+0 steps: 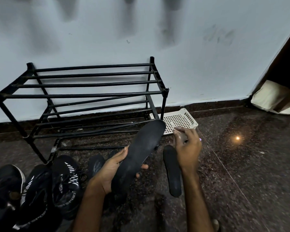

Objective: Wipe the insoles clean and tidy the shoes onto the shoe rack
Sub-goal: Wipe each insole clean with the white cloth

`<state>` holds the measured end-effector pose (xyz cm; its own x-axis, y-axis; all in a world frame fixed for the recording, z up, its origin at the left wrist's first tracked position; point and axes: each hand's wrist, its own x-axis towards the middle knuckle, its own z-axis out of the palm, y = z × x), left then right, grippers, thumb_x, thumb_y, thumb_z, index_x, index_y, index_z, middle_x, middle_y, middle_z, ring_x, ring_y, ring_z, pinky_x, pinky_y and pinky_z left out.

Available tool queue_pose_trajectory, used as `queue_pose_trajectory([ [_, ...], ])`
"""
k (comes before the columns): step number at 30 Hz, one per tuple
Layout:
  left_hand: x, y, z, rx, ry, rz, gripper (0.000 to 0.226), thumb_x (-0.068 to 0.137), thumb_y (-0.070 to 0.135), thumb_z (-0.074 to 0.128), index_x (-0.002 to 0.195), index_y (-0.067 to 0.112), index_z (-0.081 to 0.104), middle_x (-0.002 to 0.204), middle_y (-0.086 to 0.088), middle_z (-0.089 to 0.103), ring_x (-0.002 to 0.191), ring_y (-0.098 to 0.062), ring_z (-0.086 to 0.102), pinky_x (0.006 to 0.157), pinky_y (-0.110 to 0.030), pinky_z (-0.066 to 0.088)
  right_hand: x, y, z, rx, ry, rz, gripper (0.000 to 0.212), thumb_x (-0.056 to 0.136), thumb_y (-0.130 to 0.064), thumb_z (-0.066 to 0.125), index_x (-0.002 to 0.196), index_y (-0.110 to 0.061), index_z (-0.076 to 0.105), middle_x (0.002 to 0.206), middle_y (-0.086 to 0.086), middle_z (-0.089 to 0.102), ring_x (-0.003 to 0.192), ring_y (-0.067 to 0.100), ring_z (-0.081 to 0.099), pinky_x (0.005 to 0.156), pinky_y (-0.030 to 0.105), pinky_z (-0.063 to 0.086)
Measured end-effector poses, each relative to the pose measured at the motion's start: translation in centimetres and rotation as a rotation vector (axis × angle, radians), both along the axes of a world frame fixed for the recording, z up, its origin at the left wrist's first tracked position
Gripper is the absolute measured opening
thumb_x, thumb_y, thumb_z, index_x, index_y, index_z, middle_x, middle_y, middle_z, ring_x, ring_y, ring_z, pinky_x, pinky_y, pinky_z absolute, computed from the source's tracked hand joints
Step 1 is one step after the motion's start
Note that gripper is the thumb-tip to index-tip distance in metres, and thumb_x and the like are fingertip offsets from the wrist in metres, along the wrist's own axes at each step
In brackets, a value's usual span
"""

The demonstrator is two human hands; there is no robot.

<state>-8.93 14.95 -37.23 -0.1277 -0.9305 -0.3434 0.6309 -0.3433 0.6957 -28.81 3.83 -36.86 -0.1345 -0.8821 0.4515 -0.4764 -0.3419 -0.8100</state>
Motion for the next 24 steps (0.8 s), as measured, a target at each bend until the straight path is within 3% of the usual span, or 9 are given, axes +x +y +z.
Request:
queue_pose_trajectory([
  [4, -0.5, -0.4, -1.0, 0.036, -0.006, 0.050, 0.034, 0.103, 0.031, 0.037, 0.130, 0.020, 0.055, 0.122, -0.020, 0.067, 0.090, -0.041, 0.071, 0.056, -0.037, 0.056, 2.7, 2.2, -1.2, -0.024, 0.021, 0.156, 0.015, 0.087, -0.008, 0.072, 0.102, -0.008, 0.073, 0.101, 0.002, 0.065, 0.089, 0.007, 0.061, 0.076, 0.000, 0.041],
  [8, -0.7, -0.4, -1.7, 0.089, 0.005, 0.027, 0.033, 0.104, 0.031, 0.038, 0.128, 0.020, 0.057, 0.121, -0.021, 0.067, 0.090, -0.042, 0.071, 0.054, -0.037, 0.056, 4.6, 2.7, -2.7, -0.029, 0.167, 0.318, 0.011, 0.090, -0.012, 0.069, 0.100, -0.012, 0.073, 0.100, -0.004, 0.063, 0.090, 0.004, 0.059, 0.081, 0.009, 0.043],
  [12, -0.5, -0.6, -2.5, 0.112, 0.007, 0.019, 0.032, 0.104, 0.031, 0.037, 0.126, 0.021, 0.058, 0.120, -0.020, 0.068, 0.091, -0.040, 0.071, 0.056, -0.037, 0.057, 2.7, 1.5, -5.9, 0.143, 0.238, 0.110, 0.014, 0.091, -0.014, 0.066, 0.104, -0.014, 0.072, 0.105, -0.001, 0.063, 0.088, 0.009, 0.059, 0.082, 0.017, 0.048],
  [14, -0.4, -0.9, -3.4, 0.154, 0.062, 0.062, 0.037, 0.104, 0.035, 0.037, 0.127, 0.017, 0.059, 0.122, -0.019, 0.067, 0.097, -0.038, 0.070, 0.065, -0.039, 0.059, 1.2, 1.6, -7.6, 0.217, 0.187, -0.002, 0.014, 0.089, -0.013, 0.069, 0.101, -0.013, 0.074, 0.102, 0.001, 0.065, 0.088, 0.013, 0.061, 0.078, 0.014, 0.047],
  [17, -0.8, -1.1, -5.7, 0.208, 0.132, 0.171, 0.050, 0.103, 0.044, 0.035, 0.131, 0.008, 0.057, 0.123, -0.018, 0.067, 0.108, -0.037, 0.066, 0.083, -0.044, 0.058, 0.5, 2.5, -9.6, 0.350, -0.003, -0.015, 0.007, 0.085, -0.021, 0.074, 0.089, -0.015, 0.075, 0.088, -0.002, 0.070, 0.083, 0.015, 0.066, 0.073, 0.026, 0.049],
  [20, -1.3, -1.1, -7.5, 0.213, 0.204, 0.292, 0.055, 0.103, 0.050, 0.029, 0.129, 0.011, 0.058, 0.118, -0.018, 0.069, 0.106, -0.038, 0.066, 0.087, -0.049, 0.055, 1.2, 3.3, -10.3, 0.453, -0.157, 0.123, 0.011, 0.084, -0.031, 0.075, 0.086, -0.020, 0.075, 0.085, -0.008, 0.073, 0.081, 0.007, 0.068, 0.073, 0.030, 0.055],
  [24, -1.8, -1.4, -9.0, 0.167, 0.267, 0.391, 0.059, 0.101, 0.056, 0.025, 0.140, 0.020, 0.050, 0.128, -0.016, 0.064, 0.106, -0.033, 0.068, 0.087, -0.048, 0.057, 3.0, 4.0, -8.9, 0.359, -0.054, 0.430, 0.007, 0.083, -0.024, 0.076, 0.089, -0.021, 0.076, 0.091, -0.008, 0.073, 0.088, 0.004, 0.067, 0.080, 0.025, 0.054],
])
